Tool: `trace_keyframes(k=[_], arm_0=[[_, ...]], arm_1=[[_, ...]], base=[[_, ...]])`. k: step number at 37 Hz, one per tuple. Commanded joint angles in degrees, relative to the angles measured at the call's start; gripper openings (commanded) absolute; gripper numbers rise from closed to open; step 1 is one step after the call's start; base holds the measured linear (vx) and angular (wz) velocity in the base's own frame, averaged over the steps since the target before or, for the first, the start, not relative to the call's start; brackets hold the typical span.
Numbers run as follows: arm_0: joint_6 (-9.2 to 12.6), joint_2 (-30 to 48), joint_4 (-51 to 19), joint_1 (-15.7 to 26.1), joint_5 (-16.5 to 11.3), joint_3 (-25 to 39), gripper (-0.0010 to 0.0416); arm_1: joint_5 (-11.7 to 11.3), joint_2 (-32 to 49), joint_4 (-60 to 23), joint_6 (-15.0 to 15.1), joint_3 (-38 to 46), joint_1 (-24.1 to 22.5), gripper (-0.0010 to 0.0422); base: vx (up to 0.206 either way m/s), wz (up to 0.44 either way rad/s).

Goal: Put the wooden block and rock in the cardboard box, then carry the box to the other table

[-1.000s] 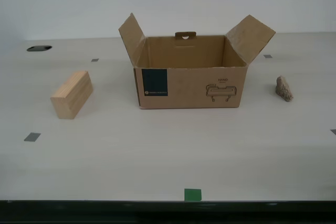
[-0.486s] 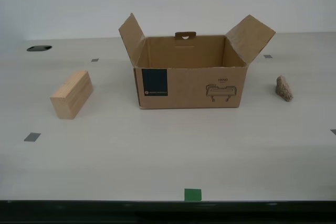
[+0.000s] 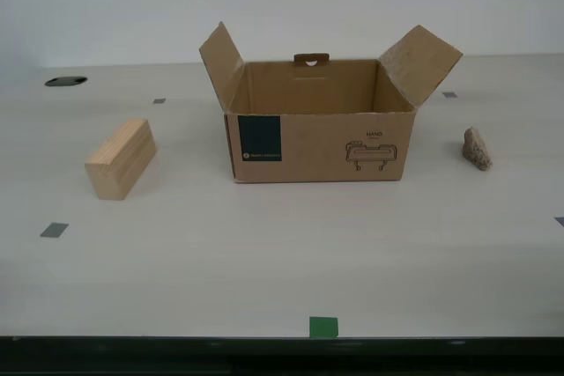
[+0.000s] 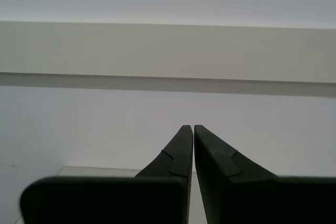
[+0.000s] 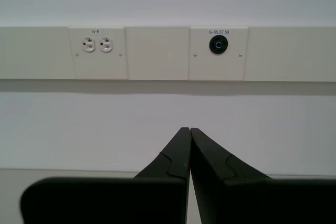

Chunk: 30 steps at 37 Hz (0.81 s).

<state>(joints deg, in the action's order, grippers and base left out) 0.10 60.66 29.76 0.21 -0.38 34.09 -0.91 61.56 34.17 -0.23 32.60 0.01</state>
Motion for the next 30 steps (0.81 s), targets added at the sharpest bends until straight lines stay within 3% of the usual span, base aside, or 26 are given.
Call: trace_keyframes(k=[1, 30], arm_0=[[0.0, 0.0, 0.2, 0.0, 0.0, 0.0, 0.0], [0.0, -0.1, 0.1, 0.0, 0.0, 0.4, 0.0]], arm_1=[[0.1, 0.0, 0.2, 0.1, 0.0, 0.0, 0.0], [0.1, 0.0, 0.2, -0.1, 0.0, 0.0, 0.0]], base=[[0.0, 0.0], [0.0, 0.0]])
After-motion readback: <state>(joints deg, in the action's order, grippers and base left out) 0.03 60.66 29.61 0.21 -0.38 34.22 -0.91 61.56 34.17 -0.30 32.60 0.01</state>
